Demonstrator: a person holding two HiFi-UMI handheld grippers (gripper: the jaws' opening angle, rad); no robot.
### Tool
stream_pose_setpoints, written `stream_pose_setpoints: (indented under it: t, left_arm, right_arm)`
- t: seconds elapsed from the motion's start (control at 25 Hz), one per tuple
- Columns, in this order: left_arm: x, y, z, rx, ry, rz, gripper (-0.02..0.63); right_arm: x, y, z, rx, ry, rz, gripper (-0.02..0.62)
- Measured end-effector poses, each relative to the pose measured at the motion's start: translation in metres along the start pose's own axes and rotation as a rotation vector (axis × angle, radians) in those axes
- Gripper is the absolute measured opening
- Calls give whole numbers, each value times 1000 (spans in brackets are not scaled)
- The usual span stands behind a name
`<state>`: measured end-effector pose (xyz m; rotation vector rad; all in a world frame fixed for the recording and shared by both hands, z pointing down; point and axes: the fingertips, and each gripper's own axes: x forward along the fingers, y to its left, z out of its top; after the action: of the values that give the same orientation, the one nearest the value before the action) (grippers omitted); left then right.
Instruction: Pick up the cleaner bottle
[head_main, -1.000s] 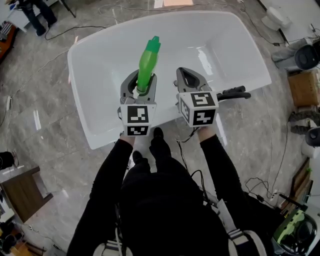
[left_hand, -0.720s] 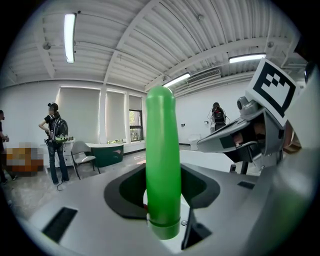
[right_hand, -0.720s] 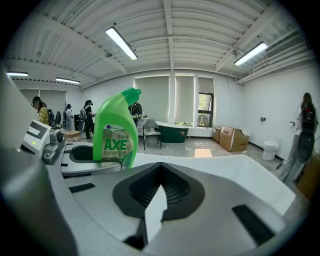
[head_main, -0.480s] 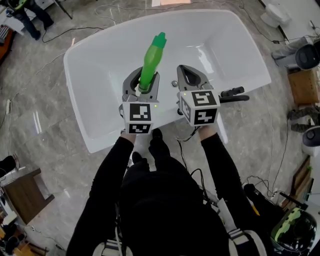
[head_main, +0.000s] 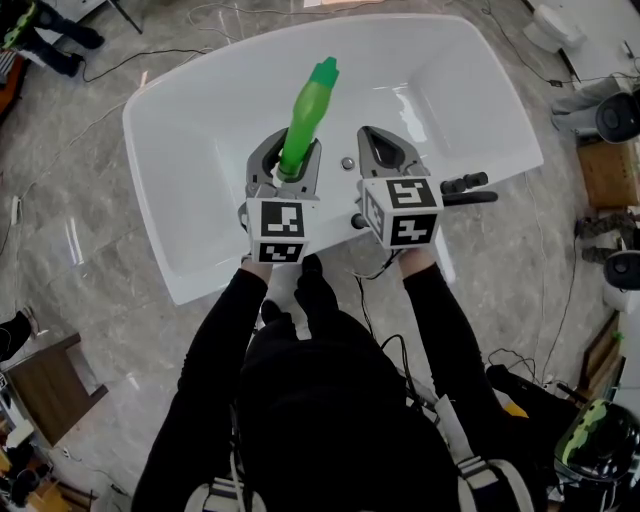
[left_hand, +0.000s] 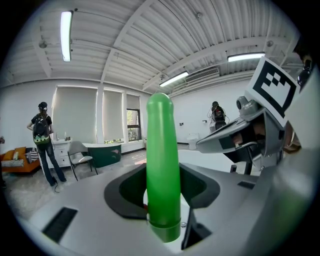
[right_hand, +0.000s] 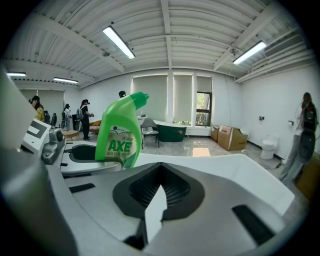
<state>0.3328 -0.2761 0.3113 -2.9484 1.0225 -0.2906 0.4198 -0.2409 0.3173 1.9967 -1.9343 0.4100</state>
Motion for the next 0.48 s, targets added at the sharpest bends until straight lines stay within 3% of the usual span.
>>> stream_pose_setpoints:
  t: [0.48]
  left_arm:
    - [7, -6, -1, 0, 4, -2, 190]
  right_arm:
    - [1, -8, -4, -1, 6, -11, 2]
